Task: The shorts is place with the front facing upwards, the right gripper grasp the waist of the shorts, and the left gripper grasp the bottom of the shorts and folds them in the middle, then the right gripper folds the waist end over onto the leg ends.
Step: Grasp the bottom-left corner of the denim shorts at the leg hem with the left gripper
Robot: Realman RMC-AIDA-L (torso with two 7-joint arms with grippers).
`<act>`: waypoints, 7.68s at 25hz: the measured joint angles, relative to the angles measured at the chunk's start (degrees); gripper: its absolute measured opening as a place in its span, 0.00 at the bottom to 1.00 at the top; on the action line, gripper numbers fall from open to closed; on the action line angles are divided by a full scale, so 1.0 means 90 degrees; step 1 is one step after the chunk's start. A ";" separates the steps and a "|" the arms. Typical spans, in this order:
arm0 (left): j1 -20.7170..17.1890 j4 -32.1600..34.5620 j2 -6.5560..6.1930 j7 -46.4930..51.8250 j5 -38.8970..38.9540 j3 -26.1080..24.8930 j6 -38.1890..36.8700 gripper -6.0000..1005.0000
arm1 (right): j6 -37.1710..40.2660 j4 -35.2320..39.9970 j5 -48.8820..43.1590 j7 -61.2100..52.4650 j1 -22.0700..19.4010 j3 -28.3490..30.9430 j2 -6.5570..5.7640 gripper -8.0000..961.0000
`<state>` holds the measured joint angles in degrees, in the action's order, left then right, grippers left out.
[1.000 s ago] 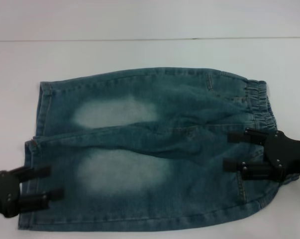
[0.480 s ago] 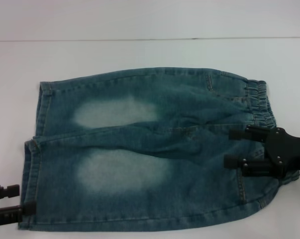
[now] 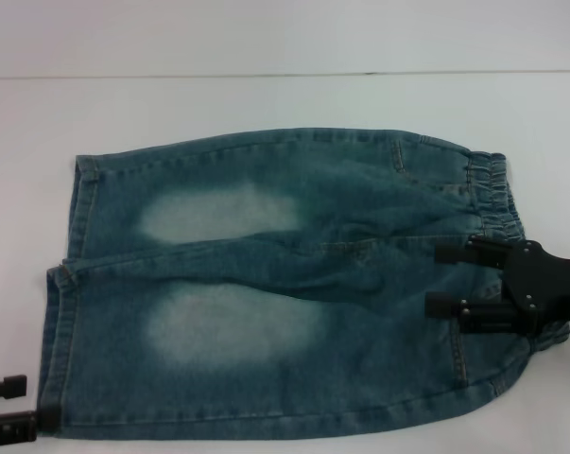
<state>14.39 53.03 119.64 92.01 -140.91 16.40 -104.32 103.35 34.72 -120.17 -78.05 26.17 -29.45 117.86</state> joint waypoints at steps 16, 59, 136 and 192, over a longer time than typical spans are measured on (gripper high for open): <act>0.0218 0.0015 0.0058 0.0063 -0.0315 0.0091 -0.0345 0.91 | -0.0124 -0.0018 -0.0003 0.0004 -0.0004 0.0000 0.0000 0.97; 0.0284 0.0404 0.0174 0.0238 -0.0580 0.0295 -0.0148 0.91 | -0.0156 -0.0049 0.0013 0.0078 -0.0051 0.0118 0.0013 0.97; 0.0550 0.1070 0.0477 0.1178 -0.0960 0.1072 -0.0217 0.85 | -0.0008 0.0000 0.0023 0.0009 -0.0145 0.0612 0.0015 0.96; 0.0762 0.1224 0.0530 0.1519 -0.1092 0.1205 -0.0340 0.37 | 0.0313 0.0016 0.0023 -0.0069 -0.0390 0.1263 -0.0124 0.96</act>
<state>21.24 64.05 124.40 105.68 -150.74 27.25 -107.38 106.16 34.86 -119.97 -78.67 22.66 -18.08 116.74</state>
